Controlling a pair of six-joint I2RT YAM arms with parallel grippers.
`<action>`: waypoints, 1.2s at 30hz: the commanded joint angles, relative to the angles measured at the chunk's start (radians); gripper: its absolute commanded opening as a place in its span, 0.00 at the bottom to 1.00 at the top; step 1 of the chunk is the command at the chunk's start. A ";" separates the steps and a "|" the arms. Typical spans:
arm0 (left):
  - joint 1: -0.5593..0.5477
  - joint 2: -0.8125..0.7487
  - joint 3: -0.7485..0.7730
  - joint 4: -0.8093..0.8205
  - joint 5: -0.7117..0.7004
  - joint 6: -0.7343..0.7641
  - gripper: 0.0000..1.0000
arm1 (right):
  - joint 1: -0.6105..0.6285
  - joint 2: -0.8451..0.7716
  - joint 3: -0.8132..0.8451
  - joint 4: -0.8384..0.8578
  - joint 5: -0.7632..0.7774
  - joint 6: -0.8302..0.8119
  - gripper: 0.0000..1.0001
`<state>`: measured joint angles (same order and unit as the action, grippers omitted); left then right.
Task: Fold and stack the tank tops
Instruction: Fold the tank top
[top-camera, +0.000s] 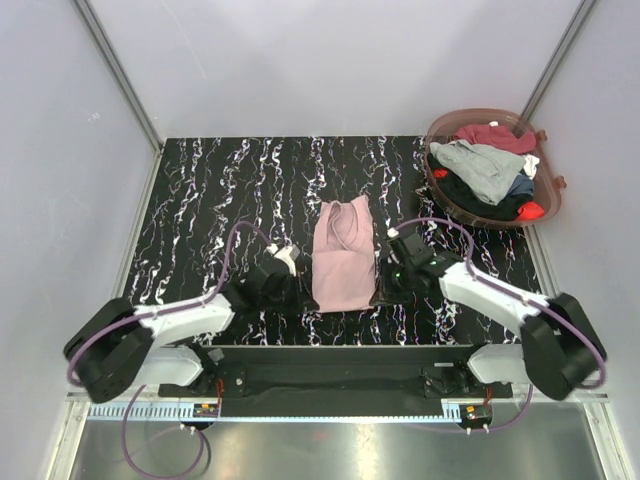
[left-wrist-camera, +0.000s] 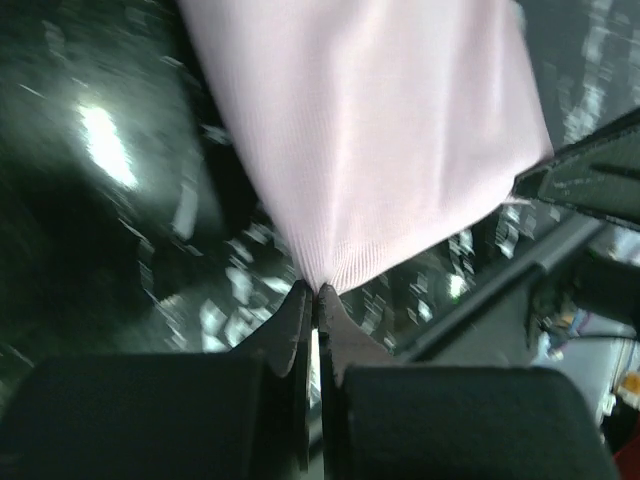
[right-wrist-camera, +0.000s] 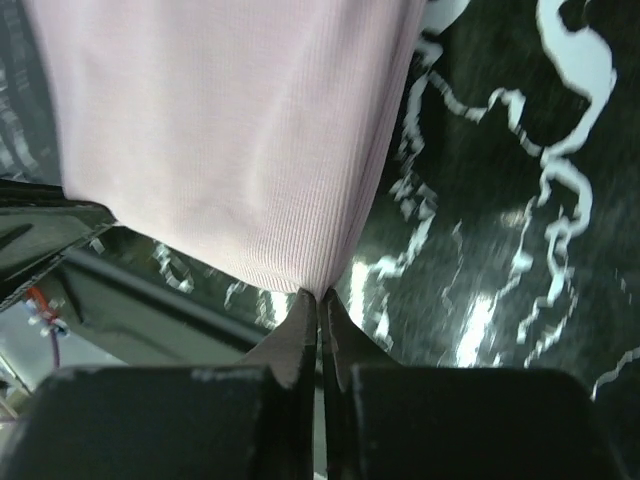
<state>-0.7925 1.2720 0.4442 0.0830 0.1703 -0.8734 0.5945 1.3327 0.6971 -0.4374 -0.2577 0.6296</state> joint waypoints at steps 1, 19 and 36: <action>-0.059 -0.149 -0.016 -0.075 -0.086 -0.047 0.00 | 0.019 -0.136 0.007 -0.150 -0.029 0.010 0.00; -0.313 -0.369 0.102 -0.299 -0.221 -0.205 0.00 | 0.022 -0.429 0.116 -0.383 0.061 0.035 0.00; -0.142 -0.224 0.281 -0.336 -0.131 -0.099 0.01 | -0.010 -0.165 0.318 -0.297 0.252 -0.056 0.00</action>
<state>-0.9783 1.0367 0.6693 -0.2626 -0.0074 -1.0168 0.6060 1.1477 0.9470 -0.7849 -0.0628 0.6113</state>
